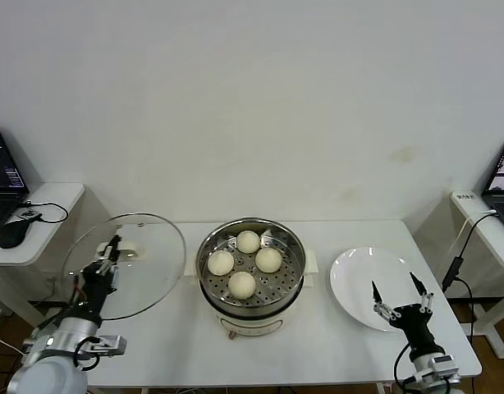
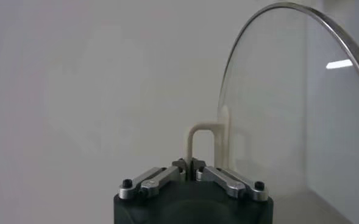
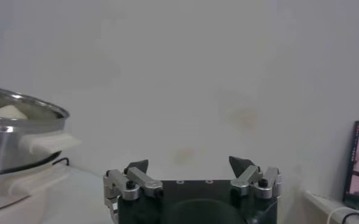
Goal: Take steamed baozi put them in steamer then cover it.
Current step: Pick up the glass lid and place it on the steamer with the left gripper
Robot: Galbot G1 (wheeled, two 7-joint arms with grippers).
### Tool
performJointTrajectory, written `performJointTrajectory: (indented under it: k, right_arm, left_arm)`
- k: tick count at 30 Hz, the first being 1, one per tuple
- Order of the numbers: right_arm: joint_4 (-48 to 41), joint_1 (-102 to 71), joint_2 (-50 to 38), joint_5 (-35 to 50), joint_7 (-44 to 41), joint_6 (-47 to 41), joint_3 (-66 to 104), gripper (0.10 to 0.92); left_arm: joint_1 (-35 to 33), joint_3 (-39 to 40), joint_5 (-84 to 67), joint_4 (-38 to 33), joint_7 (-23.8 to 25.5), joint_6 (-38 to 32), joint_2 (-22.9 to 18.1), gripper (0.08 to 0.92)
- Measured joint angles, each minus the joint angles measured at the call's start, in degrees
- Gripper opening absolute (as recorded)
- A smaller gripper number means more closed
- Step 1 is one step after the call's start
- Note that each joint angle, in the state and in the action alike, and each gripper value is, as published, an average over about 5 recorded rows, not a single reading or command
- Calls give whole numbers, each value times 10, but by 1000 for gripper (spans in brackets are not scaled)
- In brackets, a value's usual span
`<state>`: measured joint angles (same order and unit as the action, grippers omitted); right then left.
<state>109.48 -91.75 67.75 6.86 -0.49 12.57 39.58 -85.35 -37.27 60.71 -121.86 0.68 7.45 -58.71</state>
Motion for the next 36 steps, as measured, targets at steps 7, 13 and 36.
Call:
performJointTrajectory:
  k: [7, 13, 36]
  right_arm:
    - [-15, 11, 25, -59, 17, 2, -18, 823]
    - [-29, 24, 47, -116, 35, -2, -36, 823]
    - [-65, 35, 78, -218, 68, -1, -49, 823]
  left_arm:
    - [51, 77, 12, -6, 27, 34, 5, 124]
    - [92, 131, 54, -9, 62, 64, -17, 124]
    - [197, 283, 250, 65, 165, 114, -212, 124]
